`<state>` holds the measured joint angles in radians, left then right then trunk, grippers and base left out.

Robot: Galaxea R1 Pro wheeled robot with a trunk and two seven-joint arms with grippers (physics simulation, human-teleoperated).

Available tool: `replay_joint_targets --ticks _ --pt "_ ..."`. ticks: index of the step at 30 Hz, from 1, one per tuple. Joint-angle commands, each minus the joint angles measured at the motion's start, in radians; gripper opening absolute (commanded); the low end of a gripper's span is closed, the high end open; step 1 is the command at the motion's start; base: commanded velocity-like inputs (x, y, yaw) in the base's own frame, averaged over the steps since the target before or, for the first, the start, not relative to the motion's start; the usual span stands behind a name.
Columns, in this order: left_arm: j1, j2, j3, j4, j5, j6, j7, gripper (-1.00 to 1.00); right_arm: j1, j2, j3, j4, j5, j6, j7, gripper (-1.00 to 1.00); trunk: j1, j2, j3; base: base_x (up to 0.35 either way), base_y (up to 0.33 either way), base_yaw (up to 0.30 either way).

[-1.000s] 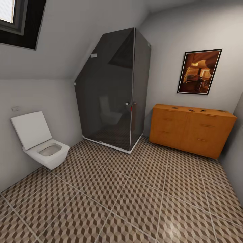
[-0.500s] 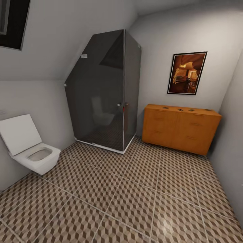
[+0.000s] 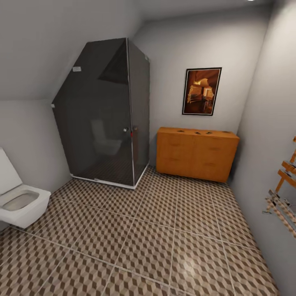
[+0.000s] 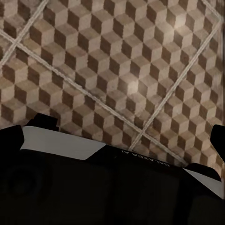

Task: Take the four mousetraps from the cabinet in the bathroom and place them on the bathroom floor. Make sure all four end up on the same floor surface, and ensure that at least two of them are either under or directly next to the same bathroom sink.

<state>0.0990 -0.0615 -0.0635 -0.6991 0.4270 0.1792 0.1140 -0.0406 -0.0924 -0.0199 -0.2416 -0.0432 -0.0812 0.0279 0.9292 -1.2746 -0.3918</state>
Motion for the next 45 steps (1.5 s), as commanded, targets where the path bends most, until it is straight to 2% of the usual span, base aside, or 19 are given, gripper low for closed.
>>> replay_joint_targets --ticks 1,7,8,10,11,12,14,19,22,25,34,45 --pt "0.001 0.001 -0.003 -0.004 0.012 0.004 0.009 1.0 -0.001 0.0 -0.002 0.001 -0.005 -0.004 0.001 1.0 -0.004 0.007 0.002 0.0 0.0 -0.3" --pt "0.001 0.017 0.005 -0.002 0.017 0.007 0.014 1.0 -0.001 0.001 -0.004 0.001 -0.006 -0.007 -0.007 1.0 -0.027 0.049 0.021 0.0 0.0 -0.3" --pt "0.001 0.027 0.007 0.001 0.017 0.012 0.013 1.0 -0.001 0.001 -0.004 0.001 -0.006 -0.007 -0.007 1.0 -0.031 0.056 0.024 0.0 0.0 -0.3" --pt "0.001 0.063 0.008 0.012 0.022 0.032 0.013 1.0 -0.001 0.001 -0.005 0.001 -0.006 -0.008 -0.008 1.0 -0.038 0.07 0.031 0.0 0.0 -0.3" --pt "0.0 0.091 0.009 0.02 0.027 0.054 0.01 1.0 -0.001 0.001 -0.004 0.001 -0.006 -0.008 -0.008 1.0 -0.042 0.077 0.034 0.0 0.0 -0.3" --pt "0.0 0.104 0.01 0.023 0.033 0.066 0.009 1.0 -0.001 0.002 -0.004 0.001 -0.006 -0.008 -0.008 1.0 -0.046 0.084 0.037 0.0 0.0 -0.3" --pt "-0.002 0.138 0.011 0.03 0.072 0.099 0.005 1.0 -0.001 0.004 -0.003 0.001 -0.006 -0.008 -0.008 1.0 -0.054 0.098 0.043 0.0 0.0 -0.3" --pt "-0.002 0.165 0.019 0.037 0.152 0.109 0.012 1.0 -0.001 0.003 -0.003 0.001 -0.006 -0.012 -0.009 1.0 -0.073 0.133 0.059 0.0 0.0 -0.3" --pt "-0.002 0.176 0.034 0.038 0.204 0.093 0.012 1.0 -0.001 0.002 -0.003 0.001 -0.006 -0.014 -0.011 1.0 -0.084 0.154 0.068 0.002 -0.002 -0.299" --pt "-0.002 0.178 0.041 0.038 0.234 0.072 0.012 1.0 -0.001 0.002 -0.003 0.001 -0.006 -0.015 -0.013 1.0 -0.096 0.175 0.078 0.065 -0.055 -0.286" --pt "-0.002 0.174 0.044 0.038 0.245 0.06 0.01 1.0 -0.001 0.001 -0.003 0.001 -0.005 -0.017 -0.014 1.0 -0.13 0.238 0.106 0.227 -0.12 -0.236" --pt "-0.002 0.173 0.044 0.038 0.248 0.043 0.009 1.0 -0.001 0.006 -0.001 0.001 0.001 -0.015 -0.014 1.0 -0.173 0.315 0.14 0.33 -0.01 -0.03"
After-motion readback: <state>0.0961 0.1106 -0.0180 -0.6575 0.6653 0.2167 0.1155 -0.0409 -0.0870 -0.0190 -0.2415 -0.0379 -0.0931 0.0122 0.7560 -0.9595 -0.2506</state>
